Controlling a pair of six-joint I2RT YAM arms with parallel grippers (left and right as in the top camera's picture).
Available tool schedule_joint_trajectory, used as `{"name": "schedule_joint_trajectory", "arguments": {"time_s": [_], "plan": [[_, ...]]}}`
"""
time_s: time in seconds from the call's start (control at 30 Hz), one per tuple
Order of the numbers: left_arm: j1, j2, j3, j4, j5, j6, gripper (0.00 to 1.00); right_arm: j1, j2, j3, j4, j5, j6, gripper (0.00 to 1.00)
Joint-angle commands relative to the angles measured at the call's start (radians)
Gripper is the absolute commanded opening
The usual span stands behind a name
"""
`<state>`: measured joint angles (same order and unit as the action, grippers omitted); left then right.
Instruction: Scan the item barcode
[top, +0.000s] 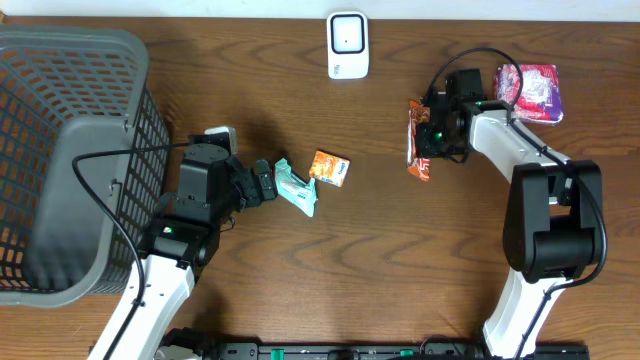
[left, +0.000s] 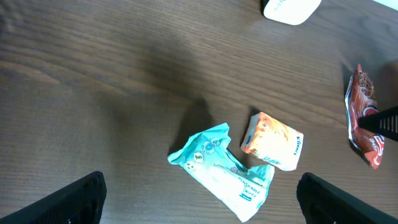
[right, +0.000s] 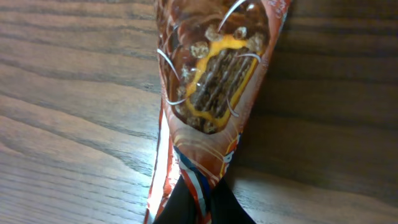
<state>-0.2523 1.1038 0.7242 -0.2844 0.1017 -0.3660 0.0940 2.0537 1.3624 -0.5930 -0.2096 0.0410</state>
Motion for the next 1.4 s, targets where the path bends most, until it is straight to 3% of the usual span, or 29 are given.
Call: {"name": "schedule_joint_trajectory", "arguments": {"time_s": [0.0, 0.2, 0.37, 0.5, 0.67, 0.83, 1.2, 1.37], "plan": [[0.003, 0.002, 0.007, 0.000, -0.010, -0.002, 0.98, 0.006, -0.003, 0.069, -0.026, -0.035, 0.062, 0.01], [0.003, 0.002, 0.007, 0.000, -0.010, -0.002, 0.98, 0.020, -0.020, 0.235, -0.002, -0.206, 0.173, 0.01], [0.003, 0.002, 0.007, 0.000, -0.010, -0.002, 0.98, 0.092, -0.020, 0.307, 0.253, -0.233, 0.290, 0.01], [0.003, 0.002, 0.007, 0.000, -0.010, -0.002, 0.98, 0.172, -0.012, 0.306, 0.412, -0.073, 0.283, 0.01], [0.003, 0.002, 0.007, 0.000, -0.009, -0.002, 0.98, 0.278, 0.030, 0.306, 0.492, 0.235, 0.103, 0.01], [0.003, 0.002, 0.007, 0.000, -0.010, -0.002, 0.98, 0.305, 0.111, 0.306, 0.551, 0.285, 0.037, 0.01], [0.003, 0.002, 0.007, 0.000, -0.010, -0.002, 0.98, 0.261, 0.149, 0.310, 0.570, 0.293, -0.031, 0.01], [0.003, 0.002, 0.007, 0.000, -0.010, -0.002, 0.98, 0.175, 0.078, 0.312, 0.411, 0.473, -0.001, 0.01]]}}
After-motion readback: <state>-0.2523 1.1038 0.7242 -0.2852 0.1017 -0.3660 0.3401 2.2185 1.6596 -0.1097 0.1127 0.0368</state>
